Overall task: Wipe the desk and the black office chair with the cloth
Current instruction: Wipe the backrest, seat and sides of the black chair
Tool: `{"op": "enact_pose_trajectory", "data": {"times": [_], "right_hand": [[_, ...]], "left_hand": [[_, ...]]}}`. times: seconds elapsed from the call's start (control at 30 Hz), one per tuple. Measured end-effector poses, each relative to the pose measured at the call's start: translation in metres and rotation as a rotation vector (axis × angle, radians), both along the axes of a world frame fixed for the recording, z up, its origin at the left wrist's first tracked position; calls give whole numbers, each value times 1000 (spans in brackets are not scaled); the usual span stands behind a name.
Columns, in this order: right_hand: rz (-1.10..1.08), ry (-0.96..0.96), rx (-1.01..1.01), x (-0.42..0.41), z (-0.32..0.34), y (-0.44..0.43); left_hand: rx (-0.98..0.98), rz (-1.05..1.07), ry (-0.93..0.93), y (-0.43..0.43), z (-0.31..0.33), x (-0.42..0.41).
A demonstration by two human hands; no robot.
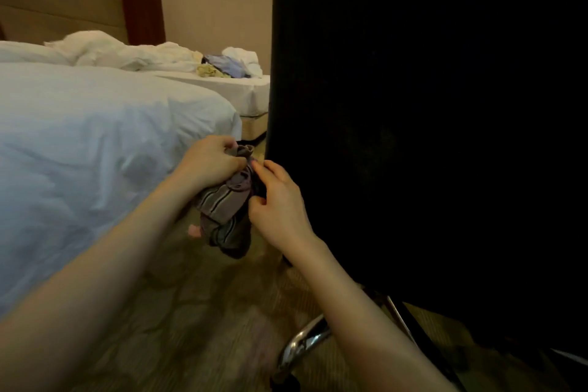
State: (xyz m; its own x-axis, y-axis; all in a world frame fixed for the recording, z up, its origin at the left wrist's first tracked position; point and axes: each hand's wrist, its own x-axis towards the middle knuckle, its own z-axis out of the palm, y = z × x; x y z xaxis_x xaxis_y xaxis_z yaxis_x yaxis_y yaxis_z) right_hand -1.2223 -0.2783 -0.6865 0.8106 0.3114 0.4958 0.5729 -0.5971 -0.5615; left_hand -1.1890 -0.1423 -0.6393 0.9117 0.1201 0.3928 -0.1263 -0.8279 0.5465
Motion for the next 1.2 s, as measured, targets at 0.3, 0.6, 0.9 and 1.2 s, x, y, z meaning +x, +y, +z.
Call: {"op": "enact_pose_trajectory", "data": {"times": [0.3, 0.6, 0.9, 1.2], "right_hand": [[21, 192, 146, 30, 69, 48], [1, 367, 112, 46, 232, 75], [-30, 275, 12, 10, 383, 54], [-169, 183, -30, -30, 484, 4]], "left_hand": [[-103, 37, 110, 32, 78, 19], [-216, 81, 185, 55, 226, 20], [-122, -61, 325, 42, 362, -21], [-171, -158, 533, -34, 432, -45]]}}
